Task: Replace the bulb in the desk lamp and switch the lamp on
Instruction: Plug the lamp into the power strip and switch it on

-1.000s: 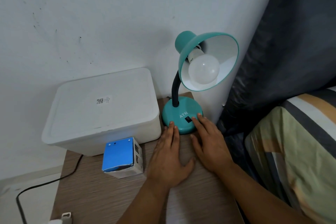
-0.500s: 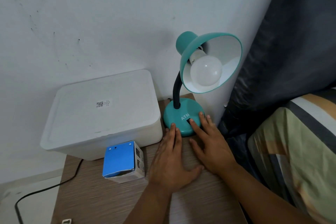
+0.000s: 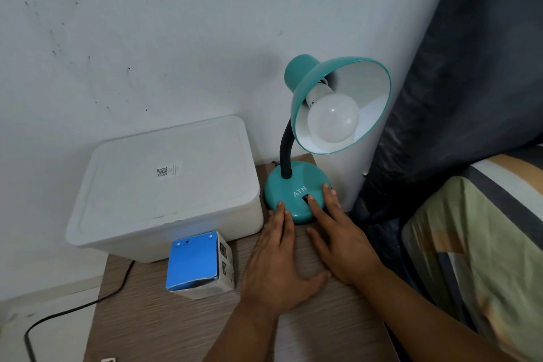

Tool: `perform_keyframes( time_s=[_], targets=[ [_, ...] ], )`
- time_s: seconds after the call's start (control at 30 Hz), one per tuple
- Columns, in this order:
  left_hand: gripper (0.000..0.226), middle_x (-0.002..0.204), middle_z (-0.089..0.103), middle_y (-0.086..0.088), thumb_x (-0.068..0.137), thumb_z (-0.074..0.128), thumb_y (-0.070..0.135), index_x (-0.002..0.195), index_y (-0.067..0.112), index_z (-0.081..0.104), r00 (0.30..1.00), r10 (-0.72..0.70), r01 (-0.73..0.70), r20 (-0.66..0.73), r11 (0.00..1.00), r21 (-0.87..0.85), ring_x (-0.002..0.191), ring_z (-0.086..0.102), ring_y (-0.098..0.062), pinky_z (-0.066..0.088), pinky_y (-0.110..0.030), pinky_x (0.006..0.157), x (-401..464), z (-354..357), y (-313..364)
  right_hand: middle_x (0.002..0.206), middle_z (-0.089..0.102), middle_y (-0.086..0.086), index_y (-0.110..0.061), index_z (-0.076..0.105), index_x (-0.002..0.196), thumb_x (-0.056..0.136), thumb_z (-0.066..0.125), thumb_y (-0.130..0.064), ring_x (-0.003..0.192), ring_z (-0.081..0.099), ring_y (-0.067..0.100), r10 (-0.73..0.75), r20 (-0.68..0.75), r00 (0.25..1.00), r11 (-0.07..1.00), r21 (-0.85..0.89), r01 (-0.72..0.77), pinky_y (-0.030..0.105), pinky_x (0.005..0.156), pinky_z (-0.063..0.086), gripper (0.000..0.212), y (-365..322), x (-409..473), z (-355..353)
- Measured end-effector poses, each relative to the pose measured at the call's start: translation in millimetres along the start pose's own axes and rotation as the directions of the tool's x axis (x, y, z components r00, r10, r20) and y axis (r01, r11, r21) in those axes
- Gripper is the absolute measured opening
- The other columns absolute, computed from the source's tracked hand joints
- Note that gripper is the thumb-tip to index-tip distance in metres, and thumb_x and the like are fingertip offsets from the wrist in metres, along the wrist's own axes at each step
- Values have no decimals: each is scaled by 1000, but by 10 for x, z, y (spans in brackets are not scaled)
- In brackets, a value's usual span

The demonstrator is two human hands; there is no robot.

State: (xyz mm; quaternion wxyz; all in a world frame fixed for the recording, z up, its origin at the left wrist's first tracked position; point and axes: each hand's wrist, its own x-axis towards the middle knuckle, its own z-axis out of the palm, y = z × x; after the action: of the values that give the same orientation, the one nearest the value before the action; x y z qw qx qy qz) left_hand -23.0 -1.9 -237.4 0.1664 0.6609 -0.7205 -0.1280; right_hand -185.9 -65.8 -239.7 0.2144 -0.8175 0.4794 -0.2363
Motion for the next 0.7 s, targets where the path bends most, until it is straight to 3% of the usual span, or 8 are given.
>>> perform_keyframes(
  time_s=[0.13, 0.4, 0.7],
  targets=[
    [129, 164, -28, 8, 69, 49, 87, 159, 17, -11, 1000, 4, -5, 20, 1000, 28, 152, -19, -7, 2, -24, 123, -1, -7, -3, 165, -8, -1, -33, 15, 154, 98, 54, -33, 151, -2, 16, -8, 25, 1000, 1000, 15, 7, 11, 112, 1, 68, -1, 1, -12],
    [127, 161, -36, 2, 72, 36, 93, 152, 18, -27, 995, 18, -23, 100, 998, 53, 149, -29, -12, -6, -28, 124, 20, -59, -6, 163, -15, -9, -40, 7, 152, 98, 54, -34, 151, -10, 11, -4, 50, 999, 999, 46, 2, 6, 109, -5, 71, 21, 8, -18],
    [123, 159, -40, 3, 75, 32, 91, 154, 17, -27, 990, 10, -18, 140, 998, 58, 147, -33, -10, -7, -29, 124, 35, -51, -22, 163, -15, -10, -40, 10, 153, 98, 54, -34, 151, -9, 13, 2, 51, 999, 997, 72, -6, 16, 115, 0, 70, 53, 9, 6]
  ],
)
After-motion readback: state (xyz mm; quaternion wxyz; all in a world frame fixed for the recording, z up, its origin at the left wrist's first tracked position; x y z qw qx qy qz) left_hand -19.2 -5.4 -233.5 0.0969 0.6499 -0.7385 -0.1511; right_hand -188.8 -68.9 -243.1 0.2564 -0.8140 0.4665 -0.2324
